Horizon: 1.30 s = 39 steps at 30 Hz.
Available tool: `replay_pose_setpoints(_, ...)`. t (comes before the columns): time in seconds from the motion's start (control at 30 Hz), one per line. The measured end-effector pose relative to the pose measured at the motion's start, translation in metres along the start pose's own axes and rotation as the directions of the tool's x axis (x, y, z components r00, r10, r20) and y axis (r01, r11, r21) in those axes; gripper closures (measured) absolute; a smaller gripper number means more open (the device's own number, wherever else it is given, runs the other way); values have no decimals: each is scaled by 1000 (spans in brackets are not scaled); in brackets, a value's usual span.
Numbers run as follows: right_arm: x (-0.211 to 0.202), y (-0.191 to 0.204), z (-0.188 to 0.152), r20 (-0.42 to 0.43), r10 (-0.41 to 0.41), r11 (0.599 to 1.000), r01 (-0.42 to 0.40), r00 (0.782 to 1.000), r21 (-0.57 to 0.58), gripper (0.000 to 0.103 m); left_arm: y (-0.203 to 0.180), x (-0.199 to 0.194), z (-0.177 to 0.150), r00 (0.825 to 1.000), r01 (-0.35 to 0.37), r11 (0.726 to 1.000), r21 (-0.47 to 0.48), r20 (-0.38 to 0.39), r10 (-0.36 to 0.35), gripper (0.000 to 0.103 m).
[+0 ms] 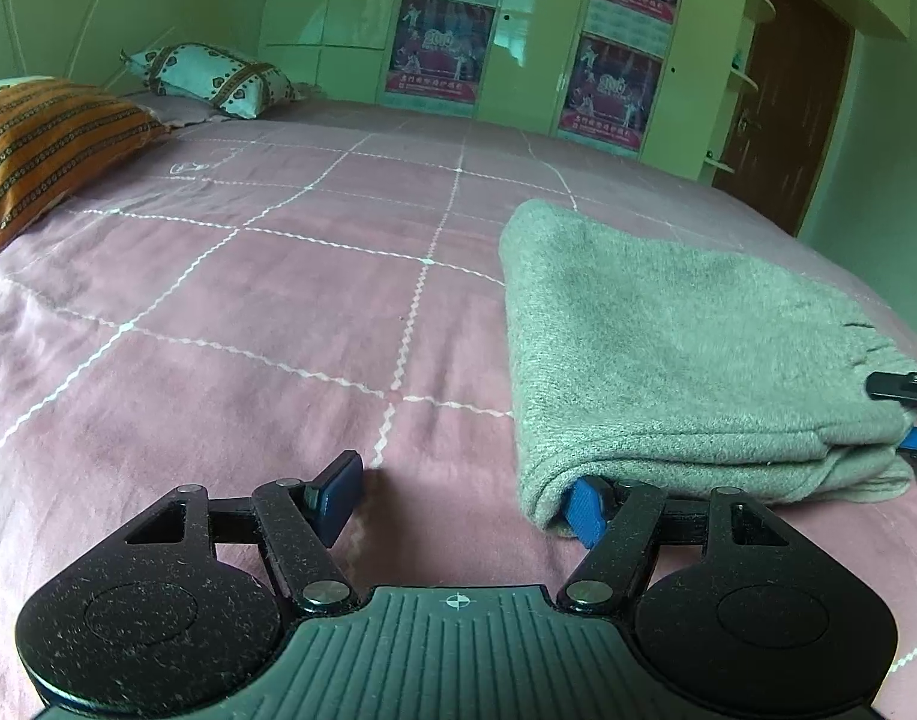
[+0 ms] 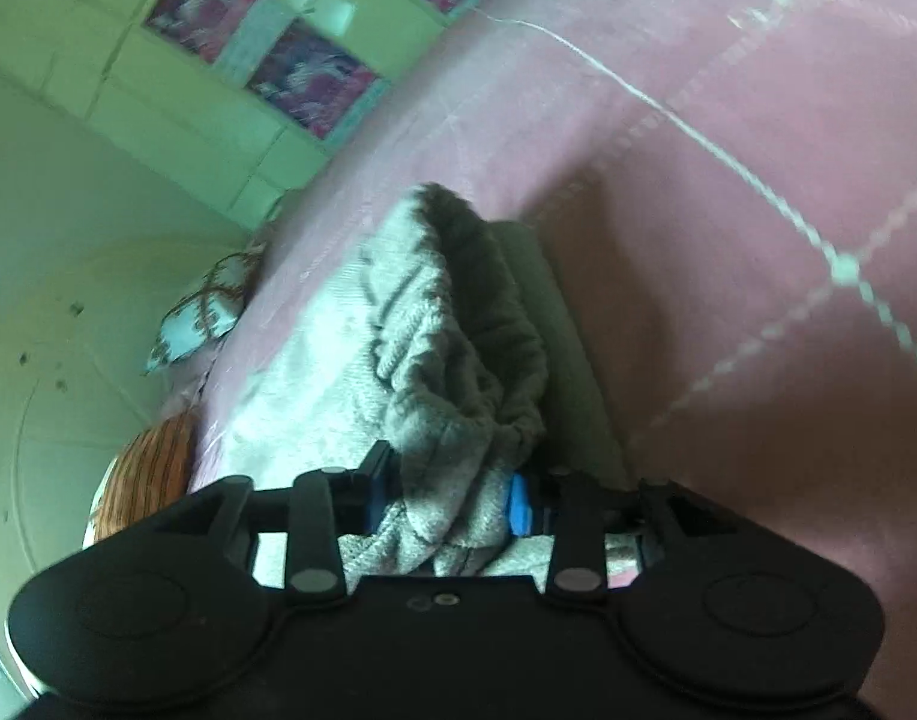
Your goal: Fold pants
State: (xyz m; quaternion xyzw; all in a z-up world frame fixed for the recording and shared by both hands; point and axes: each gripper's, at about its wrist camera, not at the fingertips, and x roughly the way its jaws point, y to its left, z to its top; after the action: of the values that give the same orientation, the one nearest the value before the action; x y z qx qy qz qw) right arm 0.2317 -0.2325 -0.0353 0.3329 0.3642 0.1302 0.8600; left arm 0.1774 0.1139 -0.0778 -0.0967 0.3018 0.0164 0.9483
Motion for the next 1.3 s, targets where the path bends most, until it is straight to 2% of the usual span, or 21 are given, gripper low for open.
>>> replay_pose_setpoints(0.1, -20, 10, -2, 26, -9, 997, 11, 1000, -71, 59, 0, -7, 0, 1000, 7, 1000, -7, -4, -7, 33)
replay_pose_setpoints(0.17, -33, 14, -4, 40, -19, 994, 23, 999, -109, 59, 2, -13, 0, 1000, 10, 1000, -16, -5, -10, 33)
replay_pose_setpoints(0.23, -51, 15, -5, 99, -48, 989, 61, 994, -137, 70, 5, -22, 1, 1000, 12, 1000, -29, -9, -12, 33)
replay_pose_setpoints(0.33, -67, 23, 2, 184, -39, 982, 72, 982, -176, 75, 9, -42, 4, 999, -2, 998, -58, 32, 4, 33)
replay_pose_setpoints(0.37, -70, 28, 6, 192, -14, 979, 52, 981, -196, 77, 8, -47, 6, 999, -1, 998, -64, 51, 4, 33)
replay_pose_setpoints(0.4, -69, 32, 9, 188, 12, 976, 29, 982, -216, 80, 7, -48, 11, 998, 0, 998, -65, 63, 4, 33)
replay_pose_setpoints(0.5, -54, 55, 13, 169, 64, 954, -11, 983, -299, 82, 2, -38, 29, 996, 17, 997, -81, 91, -10, 33)
replay_pose_setpoints(0.57, -38, 72, 9, 143, 64, 925, -6, 988, -379, 82, 0, -23, 37, 996, 24, 995, -95, 83, -16, 33)
replay_pose_setpoints(0.6, -31, 77, 6, 133, 53, 911, 7, 990, -413, 81, -2, -13, 38, 998, 19, 995, -94, 68, -12, 33)
replay_pose_setpoints(0.67, -14, 79, -1, 100, -9, 887, 54, 995, -459, 81, 1, 13, 34, 1000, -3, 995, -98, -19, 1, 33)
replay_pose_setpoints(0.7, 1, 76, -2, 69, -88, 872, 110, 994, -476, 81, 5, 23, 29, 999, 3, 993, -116, -51, -9, 33)
replay_pose_setpoints(0.73, 11, 71, -2, 39, -136, 866, 138, 990, -481, 82, 9, 26, 26, 998, 19, 990, -139, -51, -26, 32)
replay_pose_setpoints(0.8, 10, 67, 2, 33, -109, 885, 112, 993, -452, 83, 14, 22, 29, 999, 25, 989, -146, -42, -32, 32)
replay_pose_setpoints(0.87, -3, 74, 7, 66, -74, 885, 96, 995, -456, 82, 14, 16, 36, 1000, 11, 991, -136, -16, -13, 32)
replay_pose_setpoints(0.9, -10, 78, 10, 108, -57, 878, 101, 993, -469, 78, 15, 15, 41, 1000, 23, 990, -136, -1, -23, 32)
replay_pose_setpoints(0.97, -14, 79, 15, 138, -36, 874, 98, 990, -476, 76, 13, 18, 50, 999, 34, 991, -126, 6, -33, 32)
replay_pose_setpoints(1.03, 0, 75, 23, 117, -89, 868, 135, 989, -478, 76, 10, 33, 56, 999, 16, 995, -101, -47, -20, 32)
replay_pose_setpoints(1.1, 24, 63, 26, 46, -206, 859, 203, 977, -469, 77, 10, 43, 58, 995, 14, 995, -100, -99, -24, 32)
replay_pose_setpoints(1.17, 17, 63, 30, 59, -173, 878, 182, 983, -444, 77, 8, 42, 61, 996, 10, 996, -86, -92, -18, 32)
replay_pose_setpoints(1.27, -8, 65, 31, 117, -136, 883, 174, 984, -436, 69, 7, 38, 64, 995, 11, 997, -75, -96, -18, 31)
replay_pose_setpoints(1.3, -15, 62, 31, 127, -124, 888, 168, 984, -429, 68, 6, 37, 64, 995, 9, 998, -69, -98, -16, 28)
